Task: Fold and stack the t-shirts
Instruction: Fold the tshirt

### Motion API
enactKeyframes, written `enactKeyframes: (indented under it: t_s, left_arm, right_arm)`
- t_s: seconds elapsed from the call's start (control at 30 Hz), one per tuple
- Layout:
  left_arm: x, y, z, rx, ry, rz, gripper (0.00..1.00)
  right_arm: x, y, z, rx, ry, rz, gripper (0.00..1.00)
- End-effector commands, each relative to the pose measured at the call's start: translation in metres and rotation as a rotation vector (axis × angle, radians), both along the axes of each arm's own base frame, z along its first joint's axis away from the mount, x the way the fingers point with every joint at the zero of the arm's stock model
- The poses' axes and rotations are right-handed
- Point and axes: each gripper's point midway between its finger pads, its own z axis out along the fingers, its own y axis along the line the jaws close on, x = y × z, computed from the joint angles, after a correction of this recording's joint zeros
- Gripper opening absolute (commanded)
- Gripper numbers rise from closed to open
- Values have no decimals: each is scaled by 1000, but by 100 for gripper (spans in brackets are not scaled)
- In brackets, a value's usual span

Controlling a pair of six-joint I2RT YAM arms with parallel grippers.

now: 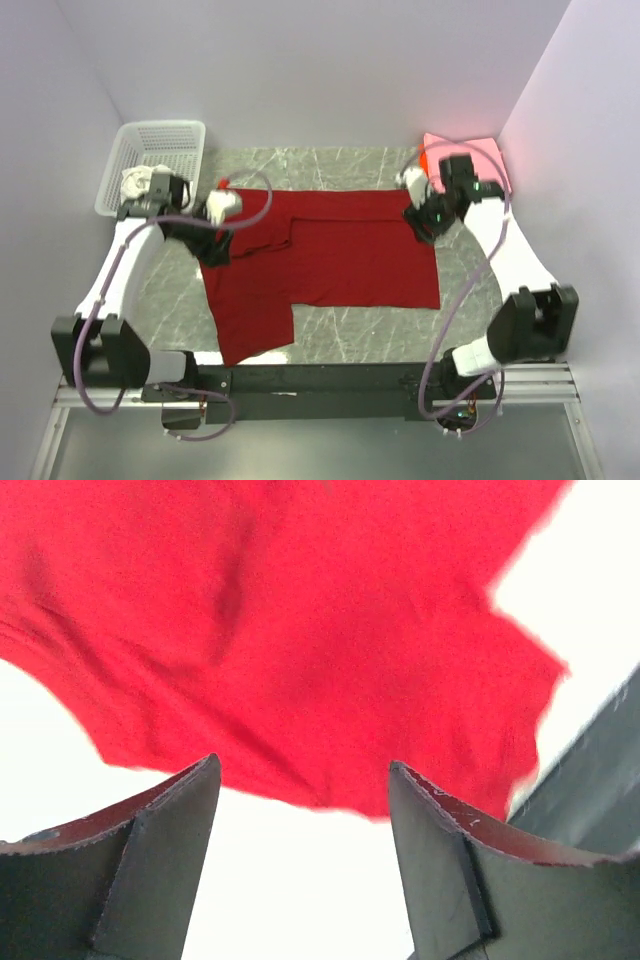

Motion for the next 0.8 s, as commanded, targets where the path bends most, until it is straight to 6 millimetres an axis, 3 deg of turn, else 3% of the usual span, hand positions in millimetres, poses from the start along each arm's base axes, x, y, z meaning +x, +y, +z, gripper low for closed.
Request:
enactKeyframes:
  t_s: [0.0, 0.07, 0.1, 0.17, 0.2, 0.23, 0.3, 0.4, 0.57, 0.77]
  left_arm:
    - [-61, 9, -39, 67, 93, -172, 74]
    - [-82, 14, -50, 95, 132, -209, 74]
    - [-87, 15, -49, 101, 120, -210, 74]
    - [-98, 15, -57, 104, 129, -214, 75]
    - [-97, 16, -56, 109, 98, -210, 76]
    - [-99, 15, -59, 110, 102, -200, 76]
    - [-103, 16, -64, 120, 115, -203, 75]
    - [-106, 17, -73, 128, 159, -188, 73]
    - [-105, 21, -81, 146, 183, -159, 72]
    - [-104, 23, -83, 155, 199, -149, 72]
  right_arm:
    - [-64, -11, -48, -56, 128, 73, 65]
    - [-86, -16, -57, -84, 147, 83, 65]
    - [-107, -20, -75, -103, 204, 103, 64]
    - [-115, -24, -85, -135, 164, 104, 61]
    - [-129, -31, -102, -174, 190, 99, 57]
    - [-125, -30, -107, -184, 152, 104, 54]
    - [-139, -29, -123, -208, 166, 125, 45]
    - [-143, -29, -138, -228, 158, 133, 39]
    - [-143, -28, -150, -255, 157, 149, 39]
    - [-134, -29, -148, -275, 131, 152, 39]
